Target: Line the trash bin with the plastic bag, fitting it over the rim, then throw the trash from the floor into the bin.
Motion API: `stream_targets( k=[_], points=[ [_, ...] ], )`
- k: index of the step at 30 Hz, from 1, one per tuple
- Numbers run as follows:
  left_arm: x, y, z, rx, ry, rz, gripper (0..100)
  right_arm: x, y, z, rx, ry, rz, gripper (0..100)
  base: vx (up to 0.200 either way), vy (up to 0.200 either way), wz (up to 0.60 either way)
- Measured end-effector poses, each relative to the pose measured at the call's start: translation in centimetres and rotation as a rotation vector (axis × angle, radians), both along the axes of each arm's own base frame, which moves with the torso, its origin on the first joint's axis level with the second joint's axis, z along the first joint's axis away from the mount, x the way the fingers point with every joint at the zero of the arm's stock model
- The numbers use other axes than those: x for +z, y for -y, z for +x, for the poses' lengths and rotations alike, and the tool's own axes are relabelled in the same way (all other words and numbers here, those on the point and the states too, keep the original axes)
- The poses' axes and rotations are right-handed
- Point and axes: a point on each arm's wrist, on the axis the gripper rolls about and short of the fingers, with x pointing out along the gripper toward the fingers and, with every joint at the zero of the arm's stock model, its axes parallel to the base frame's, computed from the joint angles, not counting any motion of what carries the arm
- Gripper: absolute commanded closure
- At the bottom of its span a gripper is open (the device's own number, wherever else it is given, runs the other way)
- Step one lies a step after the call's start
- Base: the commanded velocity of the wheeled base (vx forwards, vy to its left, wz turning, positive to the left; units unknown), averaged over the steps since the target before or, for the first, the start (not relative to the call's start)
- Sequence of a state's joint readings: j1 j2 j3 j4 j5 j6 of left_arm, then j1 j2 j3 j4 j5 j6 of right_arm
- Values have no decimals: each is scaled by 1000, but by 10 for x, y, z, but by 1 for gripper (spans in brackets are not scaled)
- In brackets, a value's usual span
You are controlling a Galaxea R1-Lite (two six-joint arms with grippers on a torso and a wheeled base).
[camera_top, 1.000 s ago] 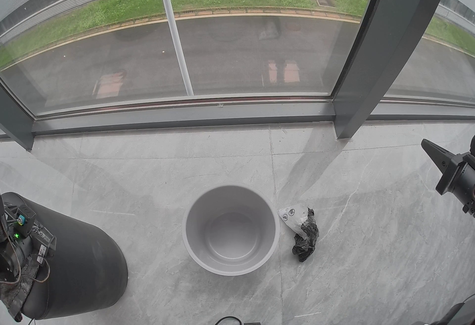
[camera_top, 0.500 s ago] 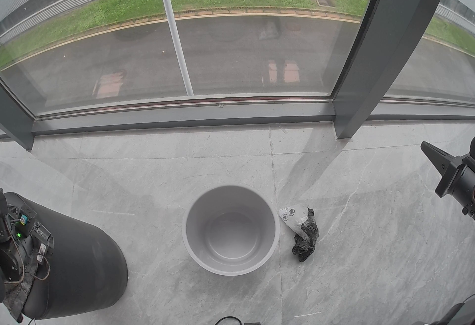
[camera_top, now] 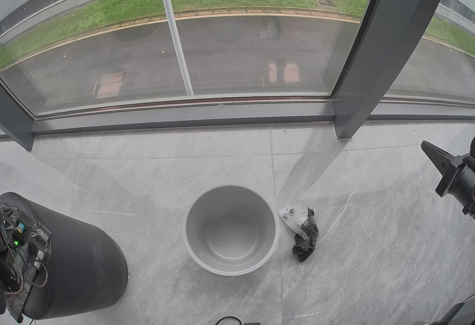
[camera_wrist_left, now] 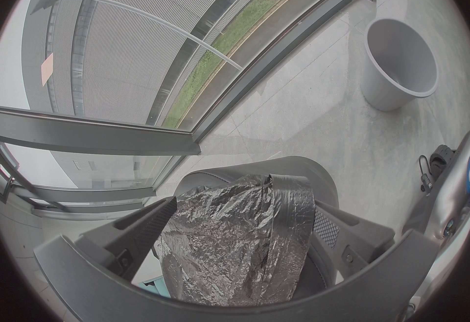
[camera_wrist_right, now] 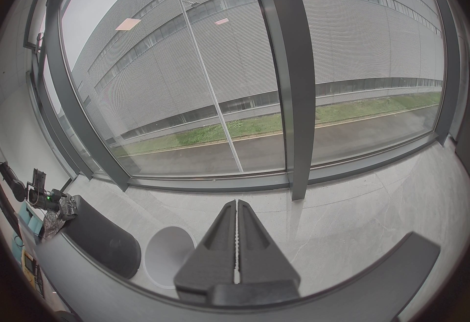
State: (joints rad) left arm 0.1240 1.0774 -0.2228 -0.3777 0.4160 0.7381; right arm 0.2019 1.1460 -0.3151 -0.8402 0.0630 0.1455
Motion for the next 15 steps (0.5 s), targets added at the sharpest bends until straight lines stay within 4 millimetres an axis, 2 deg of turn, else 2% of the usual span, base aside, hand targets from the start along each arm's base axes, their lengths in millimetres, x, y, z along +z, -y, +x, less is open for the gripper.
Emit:
stream_targets(
  k=[15],
  points=[
    [2, -1, 0, -1, 34, 18, 0, 0, 0, 0, 0, -2, 3, 100, 0, 0, 0]
  ],
)
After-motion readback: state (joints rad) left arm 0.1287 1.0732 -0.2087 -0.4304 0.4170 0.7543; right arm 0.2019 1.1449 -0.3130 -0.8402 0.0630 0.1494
